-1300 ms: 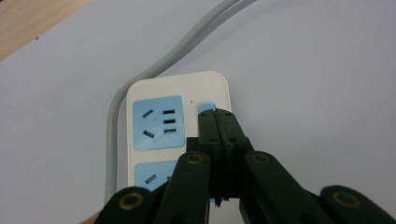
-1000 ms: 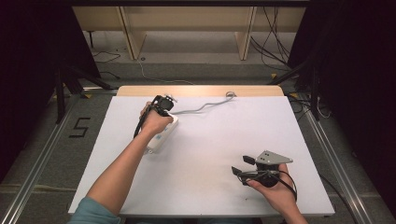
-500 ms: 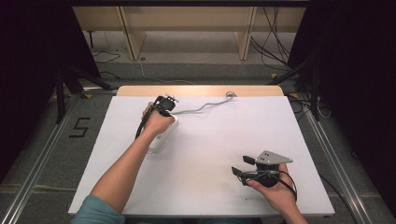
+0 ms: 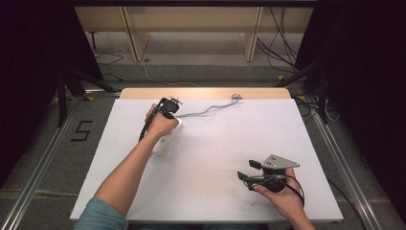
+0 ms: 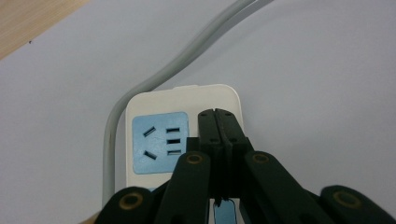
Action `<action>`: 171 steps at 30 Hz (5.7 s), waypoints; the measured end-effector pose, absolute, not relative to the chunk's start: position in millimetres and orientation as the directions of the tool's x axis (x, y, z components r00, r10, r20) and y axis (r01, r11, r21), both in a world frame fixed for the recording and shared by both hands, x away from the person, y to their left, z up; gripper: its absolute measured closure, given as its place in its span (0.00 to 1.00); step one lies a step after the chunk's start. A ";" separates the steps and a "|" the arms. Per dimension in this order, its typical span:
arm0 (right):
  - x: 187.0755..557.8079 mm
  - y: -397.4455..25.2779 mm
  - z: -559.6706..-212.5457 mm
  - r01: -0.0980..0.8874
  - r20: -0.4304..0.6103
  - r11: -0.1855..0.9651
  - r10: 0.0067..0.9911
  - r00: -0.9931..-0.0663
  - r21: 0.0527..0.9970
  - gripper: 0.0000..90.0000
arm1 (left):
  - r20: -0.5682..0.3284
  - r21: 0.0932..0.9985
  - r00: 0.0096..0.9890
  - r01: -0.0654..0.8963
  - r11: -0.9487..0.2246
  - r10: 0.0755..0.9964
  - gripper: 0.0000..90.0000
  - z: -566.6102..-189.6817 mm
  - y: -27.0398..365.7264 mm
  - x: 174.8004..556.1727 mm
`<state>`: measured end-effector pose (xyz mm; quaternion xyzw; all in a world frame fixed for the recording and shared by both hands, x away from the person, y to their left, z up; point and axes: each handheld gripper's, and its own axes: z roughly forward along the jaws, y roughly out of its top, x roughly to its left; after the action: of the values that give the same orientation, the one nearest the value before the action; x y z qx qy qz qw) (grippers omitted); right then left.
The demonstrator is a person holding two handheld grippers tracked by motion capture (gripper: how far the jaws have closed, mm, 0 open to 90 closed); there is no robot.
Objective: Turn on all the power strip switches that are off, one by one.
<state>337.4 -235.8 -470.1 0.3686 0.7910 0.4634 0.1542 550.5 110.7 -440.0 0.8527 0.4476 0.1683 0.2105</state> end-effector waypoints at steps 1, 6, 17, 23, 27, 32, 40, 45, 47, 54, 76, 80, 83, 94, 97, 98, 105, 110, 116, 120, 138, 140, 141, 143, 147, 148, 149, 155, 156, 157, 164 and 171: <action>337.4 -235.7 -470.1 0.441 0.097 0.300 0.727 -0.680 0.846 0.39 | 0.100 0.509 0.543 0.692 -0.512 0.834 1.00 -440.2 110.5 550.5; 337.6 -235.9 -470.1 0.441 0.096 0.300 0.727 -0.680 0.846 0.39 | 0.093 0.502 0.545 0.697 -0.512 0.833 1.00 -439.9 110.9 551.6; 337.5 -235.9 -470.0 0.439 0.094 0.303 0.726 -0.682 0.846 0.39 | 0.100 0.504 0.549 0.691 -0.518 0.830 1.00 -439.4 108.8 551.9; 337.4 -236.7 -469.9 0.438 0.092 0.303 0.727 -0.680 0.846 0.39 | 0.109 0.500 0.554 0.687 -0.527 0.826 1.00 -440.3 106.3 551.6; 337.4 -236.8 -469.7 0.438 0.091 0.304 0.726 -0.681 0.846 0.39 | 0.107 0.494 0.551 0.693 -0.526 0.827 1.00 -440.5 106.7 552.0; 337.3 -236.7 -469.7 0.436 0.090 0.306 0.725 -0.683 0.846 0.39 | 0.093 0.491 0.551 0.699 -0.520 0.829 1.00 -440.7 108.1 552.9; 336.8 -236.1 -469.4 0.434 0.089 0.305 0.724 -0.684 0.848 0.39 | 0.097 0.480 0.548 0.706 -0.522 0.831 1.00 -440.9 107.0 553.5; 337.1 -236.2 -469.6 0.436 0.089 0.310 0.722 -0.687 0.845 0.39 | 0.100 0.475 0.548 0.707 -0.524 0.830 1.00 -441.5 105.9 554.2; 337.1 -235.7 -469.7 0.433 0.088 0.311 0.720 -0.688 0.846 0.39 | 0.103 0.463 0.550 0.711 -0.529 0.829 1.00 -441.8 105.4 554.6; 337.1 -235.7 -469.7 0.434 0.087 0.311 0.721 -0.688 0.846 0.39 | 0.095 0.467 0.549 0.712 -0.524 0.830 1.00 -441.5 106.9 554.0; 337.5 -236.6 -469.6 0.436 0.088 0.309 0.725 -0.684 0.846 0.39 | 0.091 0.532 0.542 0.683 -0.501 0.836 0.99 -426.7 120.0 541.9; 337.9 -236.9 -470.0 0.438 0.089 0.308 0.726 -0.682 0.845 0.39 | 0.083 0.542 0.542 0.680 -0.494 0.836 0.94 -424.0 122.4 538.4; 337.8 -236.3 -470.1 0.438 0.088 0.310 0.725 -0.683 0.844 0.39 | 0.082 0.556 0.542 0.672 -0.490 0.837 0.93 -420.2 124.8 535.7; 337.9 -237.0 -470.3 0.443 0.089 0.309 0.729 -0.678 0.841 0.39 | 0.064 0.614 0.547 0.638 -0.465 0.835 0.73 -408.9 134.0 524.6; 338.2 -237.5 -470.2 0.439 0.086 0.311 0.728 -0.680 0.843 0.39 | 0.060 0.629 0.559 0.622 -0.467 0.827 0.67 -405.9 135.9 520.7; 338.2 -237.9 -470.0 0.440 0.086 0.310 0.729 -0.679 0.843 0.39 | 0.054 0.632 0.573 0.614 -0.472 0.818 0.66 -405.3 135.7 518.8; 338.6 -239.0 -469.8 0.442 0.088 0.305 0.734 -0.674 0.844 0.39 | 0.028 0.666 0.603 0.583 -0.465 0.797 0.57 -401.9 138.3 504.2; 338.7 -239.9 -469.2 0.440 0.084 0.305 0.735 -0.673 0.845 0.39 | 0.002 0.672 0.625 0.577 -0.464 0.780 0.48 -397.8 140.6 492.1; 338.4 -239.9 -468.8 0.436 0.078 0.307 0.737 -0.671 0.846 0.39 | 0.004 0.694 0.634 0.555 -0.459 0.773 0.41 -396.0 146.7 474.6; 338.7 -239.8 -468.6 0.435 0.077 0.307 0.738 -0.670 0.846 0.39 | 0.018 0.699 0.645 0.538 -0.471 0.764 0.40 -397.3 151.6 462.9; 341.1 -245.5 -467.1 0.440 0.080 0.293 0.751 -0.656 0.849 0.39 | 0.047 0.747 0.641 0.487 -0.453 0.766 0.34 -407.8 169.2 416.6; 341.4 -246.0 -467.2 0.440 0.078 0.295 0.752 -0.654 0.848 0.39 | 0.046 0.747 0.636 0.491 -0.449 0.770 0.34 -410.8 173.3 413.8; 341.6 -246.1 -467.3 0.441 0.079 0.294 0.753 -0.653 0.848 0.39 | 0.046 0.749 0.637 0.487 -0.449 0.769 0.34 -411.9 175.8 412.6; 341.8 -246.0 -467.3 0.442 0.081 0.293 0.752 -0.654 0.848 0.39 | 0.045 0.759 0.637 0.479 -0.441 0.769 0.33 -414.4 180.1 409.9; 341.7 -246.5 -467.4 0.442 0.081 0.292 0.753 -0.653 0.848 0.39 | 0.047 0.772 0.632 0.469 -0.430 0.774 0.33 -418.0 187.3 402.4; 342.0 -246.9 -467.5 0.442 0.080 0.292 0.754 -0.652 0.848 0.39 | 0.047 0.774 0.631 0.467 -0.428 0.774 0.32 -418.8 188.8 400.0; 342.2 -247.2 -467.6 0.442 0.079 0.293 0.755 -0.651 0.847 0.39 | 0.049 0.775 0.632 0.465 -0.429 0.773 0.32 -419.6 190.1 397.2; 343.2 -246.6 -468.9 0.452 0.088 0.292 0.754 -0.651 0.843 0.39 | 0.054 0.780 0.627 0.460 -0.424 0.777 0.33 -431.3 201.5 381.2; 343.4 -246.2 -469.1 0.450 0.086 0.293 0.753 -0.652 0.843 0.39 | 0.057 0.779 0.626 0.460 -0.427 0.778 0.33 -433.9 203.2 378.9; 343.3 -245.9 -468.9 0.450 0.086 0.295 0.753 -0.653 0.843 0.39 | 0.060 0.776 0.625 0.462 -0.430 0.779 0.33 -436.2 204.7 376.6; 343.1 -246.0 -470.2 0.452 0.084 0.297 0.754 -0.652 0.841 0.39 | 0.063 0.790 0.608 0.454 -0.411 0.791 0.32 -444.6 211.6 361.4; 342.8 -245.5 -470.9 0.453 0.081 0.302 0.754 -0.652 0.839 0.39 | 0.060 0.800 0.587 0.456 -0.390 0.808 0.32 -453.2 218.2 345.9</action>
<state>342.8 -245.5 -470.9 0.3821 0.7893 0.4508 0.1668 345.9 218.2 -453.2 0.8022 0.3938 0.2273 0.3870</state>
